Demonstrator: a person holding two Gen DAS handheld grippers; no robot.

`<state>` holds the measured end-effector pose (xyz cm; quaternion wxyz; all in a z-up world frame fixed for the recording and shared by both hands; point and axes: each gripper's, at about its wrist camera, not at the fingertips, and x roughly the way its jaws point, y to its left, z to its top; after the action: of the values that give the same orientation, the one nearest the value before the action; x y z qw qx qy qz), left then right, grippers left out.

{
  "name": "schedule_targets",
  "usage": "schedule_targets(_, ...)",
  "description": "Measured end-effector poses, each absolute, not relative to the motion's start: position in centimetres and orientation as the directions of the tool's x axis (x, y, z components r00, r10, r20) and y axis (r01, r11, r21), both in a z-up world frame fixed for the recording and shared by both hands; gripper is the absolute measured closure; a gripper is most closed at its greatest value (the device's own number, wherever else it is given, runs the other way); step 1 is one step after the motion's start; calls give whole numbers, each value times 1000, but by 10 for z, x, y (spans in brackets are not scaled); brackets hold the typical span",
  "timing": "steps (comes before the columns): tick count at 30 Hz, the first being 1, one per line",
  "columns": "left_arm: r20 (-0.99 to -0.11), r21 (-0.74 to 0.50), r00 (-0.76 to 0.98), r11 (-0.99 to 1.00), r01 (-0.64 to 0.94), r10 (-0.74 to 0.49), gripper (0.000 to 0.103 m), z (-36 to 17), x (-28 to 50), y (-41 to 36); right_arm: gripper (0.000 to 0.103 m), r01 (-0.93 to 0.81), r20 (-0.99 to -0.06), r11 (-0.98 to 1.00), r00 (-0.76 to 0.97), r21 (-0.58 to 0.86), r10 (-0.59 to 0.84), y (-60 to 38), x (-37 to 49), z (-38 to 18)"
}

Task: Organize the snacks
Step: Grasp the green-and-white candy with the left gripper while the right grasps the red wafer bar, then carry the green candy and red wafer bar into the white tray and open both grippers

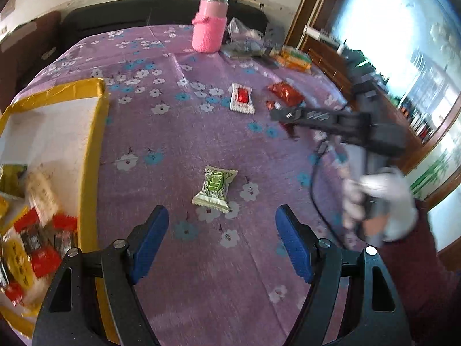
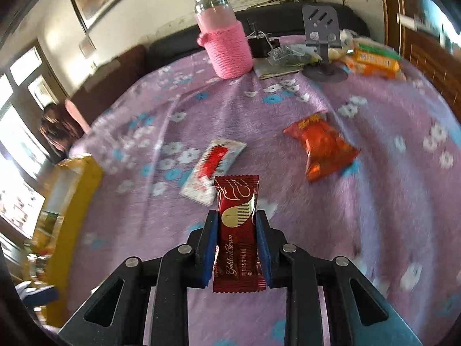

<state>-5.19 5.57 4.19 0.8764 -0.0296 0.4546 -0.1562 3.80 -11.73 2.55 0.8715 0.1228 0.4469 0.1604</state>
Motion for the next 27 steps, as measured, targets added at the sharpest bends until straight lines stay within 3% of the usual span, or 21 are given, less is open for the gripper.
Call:
schedule_targets(9,-814,-19,553,959,283,-180,27,15,-21,27,76,-205,-718,896,539,395,440,-113,30,24)
schedule_targets(10,-813,-12,555,957,288,-177,34,13,-18,26,76,-202,-716,895,541,398,440,-115,30,24)
schedule_targets(11,-814,-12,552,955,297,-182,61,10,-16,25,76,-200,-715,895,543,400,441,-116,30,24)
schedule_targets(12,-814,-7,551,953,303,-182,65,7,-14,23,76,-198,-714,894,544,401,440,-117,30,24)
schedule_targets(13,-803,14,571,952,305,-172,79,8,-14,21,76,-194,-713,895,547,401,438,-118,30,24)
schedule_targets(27,-754,-145,602,960,238,-263,87,29,-35,49,76,-223,-703,917,589,332,398,-105,22,29)
